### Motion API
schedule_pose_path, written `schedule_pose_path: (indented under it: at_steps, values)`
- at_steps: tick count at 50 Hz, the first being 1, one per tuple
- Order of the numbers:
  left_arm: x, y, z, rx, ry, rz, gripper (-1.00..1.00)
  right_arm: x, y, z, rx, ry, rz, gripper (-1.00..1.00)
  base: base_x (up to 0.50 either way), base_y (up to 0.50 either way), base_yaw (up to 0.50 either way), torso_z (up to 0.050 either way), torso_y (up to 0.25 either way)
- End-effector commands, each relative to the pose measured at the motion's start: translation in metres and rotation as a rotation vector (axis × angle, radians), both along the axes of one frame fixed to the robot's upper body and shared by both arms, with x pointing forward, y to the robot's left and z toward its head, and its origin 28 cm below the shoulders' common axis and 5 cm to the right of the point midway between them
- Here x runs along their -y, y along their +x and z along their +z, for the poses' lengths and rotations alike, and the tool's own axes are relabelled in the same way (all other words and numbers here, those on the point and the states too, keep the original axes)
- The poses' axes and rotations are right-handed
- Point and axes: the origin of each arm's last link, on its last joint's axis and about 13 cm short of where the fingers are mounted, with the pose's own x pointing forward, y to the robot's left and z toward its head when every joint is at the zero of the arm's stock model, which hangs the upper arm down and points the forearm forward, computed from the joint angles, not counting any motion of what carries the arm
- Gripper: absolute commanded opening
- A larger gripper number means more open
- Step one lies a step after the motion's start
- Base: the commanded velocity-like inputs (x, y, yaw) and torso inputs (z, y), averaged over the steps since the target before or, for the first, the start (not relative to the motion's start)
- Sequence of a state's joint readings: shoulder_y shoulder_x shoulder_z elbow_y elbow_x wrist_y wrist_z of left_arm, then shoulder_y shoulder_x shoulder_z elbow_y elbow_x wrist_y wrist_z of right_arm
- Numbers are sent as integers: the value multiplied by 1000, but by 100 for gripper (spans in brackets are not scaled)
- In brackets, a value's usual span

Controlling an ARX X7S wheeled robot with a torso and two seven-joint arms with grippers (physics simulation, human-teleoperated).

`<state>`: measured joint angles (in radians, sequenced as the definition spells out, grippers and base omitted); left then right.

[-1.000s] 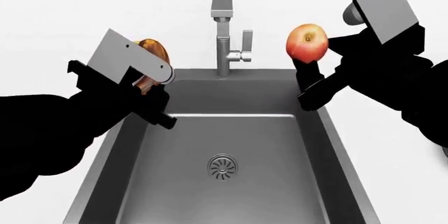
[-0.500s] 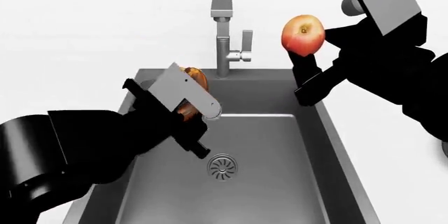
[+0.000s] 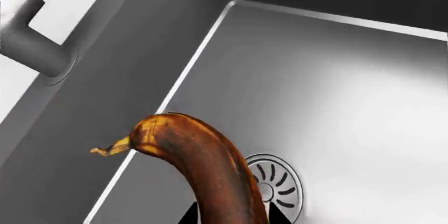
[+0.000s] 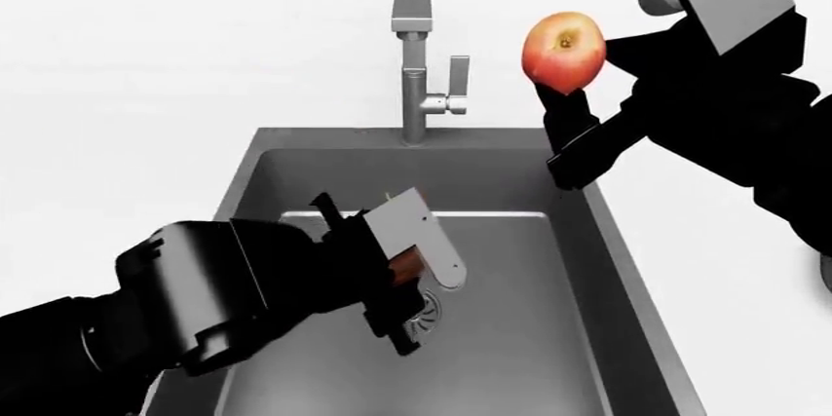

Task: Pick up the fruits and vegetables and place them in the sink. Turn on the sink faucet to wash them. Then turn the sink off and put them in the tray.

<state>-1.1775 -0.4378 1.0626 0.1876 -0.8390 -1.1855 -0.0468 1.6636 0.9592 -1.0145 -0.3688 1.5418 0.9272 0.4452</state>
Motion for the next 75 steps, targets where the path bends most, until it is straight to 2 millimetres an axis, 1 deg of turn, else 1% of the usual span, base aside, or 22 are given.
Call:
schedule_pose_path:
  at_steps: [1, 9, 18, 27, 28, 40, 49, 57, 61, 64, 68, 72, 75]
  values:
    - [3, 10, -24, -53, 73, 10, -100, 0, 0, 1, 14, -7, 1, -100, 0, 0, 0, 0, 0]
    - [3, 11, -35, -99, 113, 24, -100, 0, 0, 1, 13, -5, 1, -100, 0, 0, 0, 0, 1]
    - [6, 8, -48, -132, 133, -16, -100, 1, 1, 0, 13, -5, -1, -100, 0, 0, 0, 0, 0]
    - [4, 9, -56, -161, 163, -7, -100, 1, 0, 2, 15, -7, -3, -100, 0, 0, 0, 0, 0]
    - [4, 9, -56, -161, 165, -5, 100, 1, 0, 2, 15, -7, -3, -100, 0, 0, 0, 0, 0]
    - [2, 9, -53, -142, 190, 5, 100, 2, 0, 0, 13, -5, -5, -100, 0, 0, 0, 0, 1]
    - [-7, 0, -30, -47, 112, 51, 100, 3, -2, -2, -23, -13, 15, -100, 0, 0, 0, 0, 0]
    - [-22, -10, -10, -20, -35, 100, 100, 3, -2, -2, -59, -24, 37, -100, 0, 0, 0, 0, 0]
    - [-29, -18, 1, 40, -106, 172, 100, 3, -3, 0, -69, -32, 39, -100, 0, 0, 0, 0, 0]
    - [-37, -29, 10, 87, -164, 211, 100, 5, -2, 0, -70, -31, 32, -100, 0, 0, 0, 0, 0]
    - [-46, -39, 18, 133, -277, 287, 100, 6, -3, 3, -62, -27, 32, -100, 0, 0, 0, 0, 0]
    - [-57, -44, 29, 174, -375, 361, 100, 6, -3, 5, -66, -28, 35, -100, 0, 0, 0, 0, 0]
    - [-64, -48, 40, 199, -450, 373, 100, 5, 0, 5, -89, -29, 46, -100, 0, 0, 0, 0, 0]
